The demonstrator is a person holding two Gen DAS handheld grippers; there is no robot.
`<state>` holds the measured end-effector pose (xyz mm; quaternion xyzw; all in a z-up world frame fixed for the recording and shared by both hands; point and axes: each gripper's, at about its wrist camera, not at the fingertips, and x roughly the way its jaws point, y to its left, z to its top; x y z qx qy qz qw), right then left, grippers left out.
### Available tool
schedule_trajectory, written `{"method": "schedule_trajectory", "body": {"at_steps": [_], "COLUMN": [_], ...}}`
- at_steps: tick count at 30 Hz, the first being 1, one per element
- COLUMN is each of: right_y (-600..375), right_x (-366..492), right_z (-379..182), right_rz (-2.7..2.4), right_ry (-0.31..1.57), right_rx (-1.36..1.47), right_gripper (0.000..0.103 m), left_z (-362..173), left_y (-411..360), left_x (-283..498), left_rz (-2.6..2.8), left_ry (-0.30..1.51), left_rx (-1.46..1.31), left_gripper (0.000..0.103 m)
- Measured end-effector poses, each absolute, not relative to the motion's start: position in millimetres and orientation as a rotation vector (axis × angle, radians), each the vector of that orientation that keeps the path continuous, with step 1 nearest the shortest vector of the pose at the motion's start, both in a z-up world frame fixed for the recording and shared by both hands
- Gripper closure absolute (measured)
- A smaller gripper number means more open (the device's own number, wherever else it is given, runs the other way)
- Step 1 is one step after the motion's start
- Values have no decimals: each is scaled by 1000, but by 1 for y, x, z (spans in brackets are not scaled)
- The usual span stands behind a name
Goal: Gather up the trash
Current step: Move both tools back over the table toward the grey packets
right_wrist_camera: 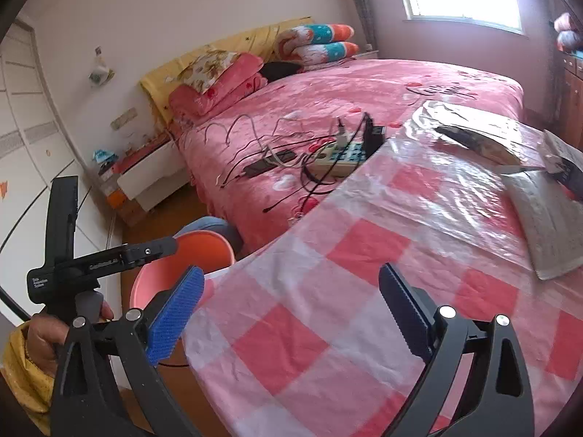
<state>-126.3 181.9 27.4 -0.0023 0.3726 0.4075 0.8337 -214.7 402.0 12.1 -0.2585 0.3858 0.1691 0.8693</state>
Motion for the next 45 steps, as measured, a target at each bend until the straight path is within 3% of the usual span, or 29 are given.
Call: {"method": "schedule_trajectory", "body": {"at_steps": [22, 45], "right_y": [90, -69], "right_x": [-115, -66], "right_z": [41, 41], "right_rz": [758, 470], "right_ry": [740, 720], "right_rx": [80, 308], "right_gripper": [7, 7], "left_z": [64, 145], "left_y": [304, 160], "left_x": [-192, -135], "left_rz": [223, 11], "left_ry": [819, 724], "left_rx": [-361, -154], "left_gripper": [13, 12]}}
